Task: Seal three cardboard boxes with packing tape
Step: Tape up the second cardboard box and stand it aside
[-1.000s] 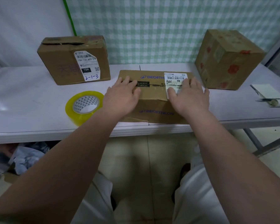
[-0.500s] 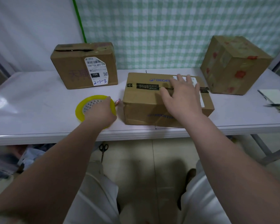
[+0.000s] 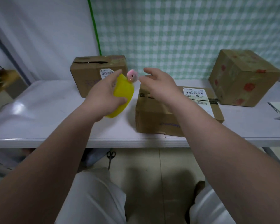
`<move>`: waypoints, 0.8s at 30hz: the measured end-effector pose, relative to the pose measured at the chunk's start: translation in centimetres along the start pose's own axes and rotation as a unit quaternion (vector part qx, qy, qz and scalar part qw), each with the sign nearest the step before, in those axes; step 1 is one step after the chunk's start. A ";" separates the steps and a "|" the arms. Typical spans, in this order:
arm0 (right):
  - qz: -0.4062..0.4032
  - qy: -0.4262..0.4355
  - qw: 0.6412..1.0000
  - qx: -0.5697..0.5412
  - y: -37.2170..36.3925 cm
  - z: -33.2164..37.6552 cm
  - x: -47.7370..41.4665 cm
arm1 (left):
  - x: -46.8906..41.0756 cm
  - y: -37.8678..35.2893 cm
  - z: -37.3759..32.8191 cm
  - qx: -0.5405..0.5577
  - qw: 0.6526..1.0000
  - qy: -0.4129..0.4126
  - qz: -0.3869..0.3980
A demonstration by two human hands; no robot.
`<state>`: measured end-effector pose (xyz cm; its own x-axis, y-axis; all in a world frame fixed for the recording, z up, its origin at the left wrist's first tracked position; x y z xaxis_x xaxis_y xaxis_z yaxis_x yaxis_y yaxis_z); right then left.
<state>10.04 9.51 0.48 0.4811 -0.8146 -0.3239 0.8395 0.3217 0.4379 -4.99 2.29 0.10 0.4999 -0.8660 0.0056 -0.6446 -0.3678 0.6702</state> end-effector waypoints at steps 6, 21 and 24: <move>-0.013 0.036 0.993 -0.115 1.1 1.1 -0.6 | 1.5 0.9 -2.1 0.130 0.984 -0.006 0.123; -0.148 0.253 0.955 0.048 4.4 4.8 1.8 | 3.6 0.8 -6.2 0.253 0.938 0.068 0.227; -0.277 0.127 0.952 -0.026 6.0 2.5 1.7 | 4.0 0.2 -6.4 0.229 0.944 0.072 0.226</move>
<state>15.27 8.86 4.64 0.0005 -0.7256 -0.6881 0.9905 -0.0944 0.1003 0.57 0.96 4.96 0.1657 -0.9266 0.3376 -0.9770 -0.1077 0.1839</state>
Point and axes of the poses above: each hand's wrist, its own x-axis away from the middle knuckle, its own y-axis out of the back of the hand, z = x × y, the point moved 4 cm from there along -x, towards the middle knuckle, and after that the axes turned 15 degrees about y, right-handed, at the moved point
